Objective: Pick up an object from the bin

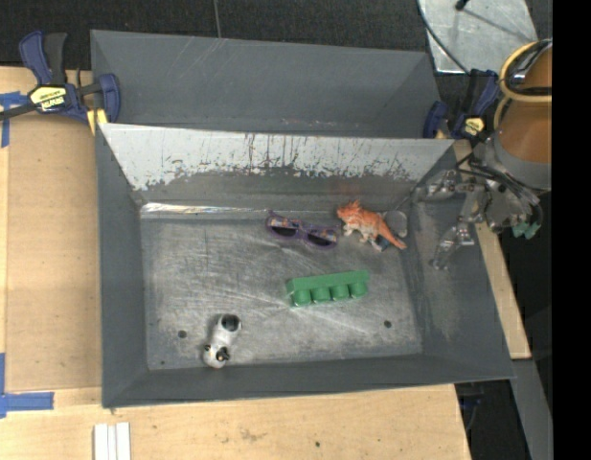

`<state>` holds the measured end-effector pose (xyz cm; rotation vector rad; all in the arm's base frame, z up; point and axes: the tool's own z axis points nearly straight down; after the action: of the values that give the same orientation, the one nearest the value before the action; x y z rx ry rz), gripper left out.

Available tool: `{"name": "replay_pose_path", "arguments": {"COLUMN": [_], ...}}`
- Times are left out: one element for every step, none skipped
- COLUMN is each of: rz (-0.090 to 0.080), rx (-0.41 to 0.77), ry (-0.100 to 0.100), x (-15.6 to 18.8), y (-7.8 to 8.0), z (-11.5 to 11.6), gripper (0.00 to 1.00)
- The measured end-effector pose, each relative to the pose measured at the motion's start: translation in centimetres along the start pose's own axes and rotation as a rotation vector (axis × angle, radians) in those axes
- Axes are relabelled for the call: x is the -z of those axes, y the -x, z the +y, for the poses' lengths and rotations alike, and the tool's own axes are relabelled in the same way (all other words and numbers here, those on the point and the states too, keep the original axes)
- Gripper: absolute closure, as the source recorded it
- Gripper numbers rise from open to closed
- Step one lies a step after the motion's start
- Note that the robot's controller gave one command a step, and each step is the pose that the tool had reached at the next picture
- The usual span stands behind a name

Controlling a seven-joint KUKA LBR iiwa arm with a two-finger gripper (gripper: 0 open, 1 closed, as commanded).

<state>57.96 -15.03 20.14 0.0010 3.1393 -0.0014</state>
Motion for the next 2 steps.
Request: {"name": "replay_pose_path", "arguments": {"rz": [-0.006,0.002], "rx": [-0.033,-0.03], "ry": [0.0,0.002], "x": [-7.5,-6.1], "y": [-0.1,-1.1], "z": [4.2,10.5], "gripper": [0.0,0.0]}}
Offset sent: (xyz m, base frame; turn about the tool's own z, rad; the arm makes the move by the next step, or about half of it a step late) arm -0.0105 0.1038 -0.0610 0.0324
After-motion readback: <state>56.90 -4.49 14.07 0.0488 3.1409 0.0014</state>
